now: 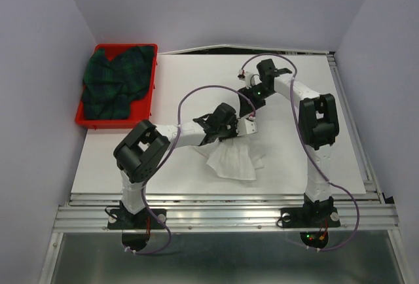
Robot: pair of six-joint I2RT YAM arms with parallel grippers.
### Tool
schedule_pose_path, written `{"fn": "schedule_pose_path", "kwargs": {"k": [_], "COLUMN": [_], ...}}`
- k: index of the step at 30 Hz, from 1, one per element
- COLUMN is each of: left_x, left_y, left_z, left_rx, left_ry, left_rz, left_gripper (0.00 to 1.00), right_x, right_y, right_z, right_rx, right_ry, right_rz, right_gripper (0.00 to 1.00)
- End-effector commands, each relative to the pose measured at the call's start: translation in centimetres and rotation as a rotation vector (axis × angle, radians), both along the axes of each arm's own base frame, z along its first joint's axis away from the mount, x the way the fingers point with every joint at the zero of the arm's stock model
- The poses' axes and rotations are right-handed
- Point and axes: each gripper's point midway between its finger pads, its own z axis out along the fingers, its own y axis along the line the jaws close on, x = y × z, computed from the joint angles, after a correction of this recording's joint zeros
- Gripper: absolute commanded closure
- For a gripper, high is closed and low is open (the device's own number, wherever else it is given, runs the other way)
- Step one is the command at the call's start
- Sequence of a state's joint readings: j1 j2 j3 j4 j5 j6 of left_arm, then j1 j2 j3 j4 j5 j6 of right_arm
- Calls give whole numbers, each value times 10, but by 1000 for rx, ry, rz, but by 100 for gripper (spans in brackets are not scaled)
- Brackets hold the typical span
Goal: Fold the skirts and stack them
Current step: Fold the skirt, then neatly place the folded skirt to the corner
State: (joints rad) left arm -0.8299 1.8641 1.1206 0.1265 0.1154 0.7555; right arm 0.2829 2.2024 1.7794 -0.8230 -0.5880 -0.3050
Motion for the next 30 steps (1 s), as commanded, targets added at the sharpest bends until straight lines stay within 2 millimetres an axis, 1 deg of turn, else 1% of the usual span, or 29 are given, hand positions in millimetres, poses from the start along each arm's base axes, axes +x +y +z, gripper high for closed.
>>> {"fn": "schedule_pose_path", "kwargs": {"k": [1, 2, 3, 4, 5, 6, 8, 9, 10, 11, 12, 13, 14, 15, 16, 17, 18, 19, 20, 21, 22, 23, 24, 25, 26, 27, 28, 29, 30], "left_x": [-9, -10, -6, -5, -2, 2, 11, 12, 19, 24, 25, 32, 31, 33, 32, 31, 31, 29, 28, 22, 21, 21, 10, 4, -1, -11, -16, -11, -18], "left_y": [-6, -7, -9, -8, -7, -8, -3, 2, 0, 12, 14, 23, 18, 25, 29, 36, 41, 45, 48, 45, 51, 52, 56, 56, 57, 59, 59, 59, 60], "left_z": [-16, -16, -7, -3, 13, 27, 53, 71, 94, 102, 116, 129, 140, 149, 152, 153, 159, 156, 157, 164, 159, 163, 163, 165, 166, 167, 165, 172, 177], "left_rx": [79, 73, 58, 49, 20, -17, -66, -91, -156, -165, -197, -226, -261, -289, -305, -338, -371, -388, -411, -454, -470, -503, -555, -588, -615, -665, -683, -725, -753], "left_ry": [19, 42, 40, 44, 37, 50, 59, 72, 83, 107, 126, 153, 160, 203, 235, 305, 327, 364, 392, 433, 467, 484, 574, 615, 643, 680, 691, 655, 667], "left_rz": [-31, -14, 3, 16, 40, 81, 145, 172, 221, 264, 272, 315, 313, 319, 323, 349, 360, 372, 375, 345, 355, 338, 304, 278, 264, 248, 243, 234, 236], "left_gripper": [70, 61, 49, 43, 31, 30, 28, 2, 2, 2, 2, 2, 2, 2, 2, 1, 2, 2, 1, 1, 2, 2, 6, 9, 12, 14, 14, 14, 15], "right_x": [38, 40, 40, 39, 38, 33, 17, 8, -8, -18, -31, -47, -56, -66, -72, -85, -91, -102, -105, -119, -127, -141, -144, -154, -159, -155, -158, -152, -152], "right_y": [-25, -33, -38, -45, -48, -55, -55, -51, -50, -47, -39, -36, -32, -25, -21, -10, -3, 10, 21, 30, 39, 58, 69, 75, 90, 98, 98, 107, 110], "right_z": [41, 47, 52, 57, 62, 74, 86, 94, 105, 113, 122, 133, 141, 153, 161, 180, 188, 193, 203, 203, 204, 210, 203, 194, 195, 187, 177, 187, 184], "right_rx": [-61, -63, -61, -63, -72, -68, -52, -23, 4, 37, 95, 134, 177, 237, 277, 363, 398, 425, 472, 513, 543, 600, 628, 621, 648, 667, 655, 722, 752], "right_ry": [-142, -154, -158, -152, -162, -172, -147, -136, -130, -112, -87, -83, -74, -64, -57, -62, -68, -61, -57, -9, 22, 61, 68, 127, 126, 118, 187, 189, 194], "right_rz": [-149, -171, -186, -212, -224, -242, -261, -259, -261, -266, -248, -252, -247, -239, -257, -247, -237, -207, -207, -175, -151, -88, -54, -47, -15, -11, -48, -54, -42], "right_gripper": [33, 32, 32, 32, 33, 33, 34, 35, 35, 35, 35, 37, 37, 39, 41, 43, 44, 46, 48, 51, 52, 55, 55, 55, 55, 55, 55, 55, 55]}}
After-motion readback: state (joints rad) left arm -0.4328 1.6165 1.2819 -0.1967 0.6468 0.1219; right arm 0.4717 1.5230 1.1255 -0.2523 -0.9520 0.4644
